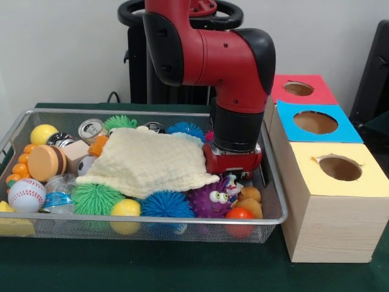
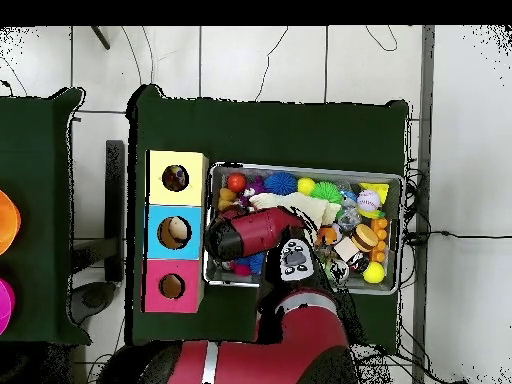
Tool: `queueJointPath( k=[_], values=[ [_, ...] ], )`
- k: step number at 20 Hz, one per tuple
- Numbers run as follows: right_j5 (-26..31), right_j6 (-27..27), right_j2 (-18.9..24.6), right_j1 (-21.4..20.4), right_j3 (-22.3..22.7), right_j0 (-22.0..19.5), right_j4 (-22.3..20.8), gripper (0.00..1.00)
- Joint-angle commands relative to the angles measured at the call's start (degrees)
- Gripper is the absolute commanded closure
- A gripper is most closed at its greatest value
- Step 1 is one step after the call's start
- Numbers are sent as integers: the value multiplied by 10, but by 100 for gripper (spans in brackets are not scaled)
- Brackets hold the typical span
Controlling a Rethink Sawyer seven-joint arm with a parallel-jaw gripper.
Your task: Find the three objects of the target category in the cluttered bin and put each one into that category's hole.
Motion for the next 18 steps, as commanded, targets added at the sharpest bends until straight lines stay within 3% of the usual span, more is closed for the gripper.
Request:
queueJointPath(
  k=[1, 7, 18],
  values=[
    [-77, 35, 51, -18, 41, -37, -41, 100],
    [-20, 0, 111, -147, 143, -97, -45, 100],
    [26, -4, 112, -219, 173, -98, -39, 100]
  ],
)
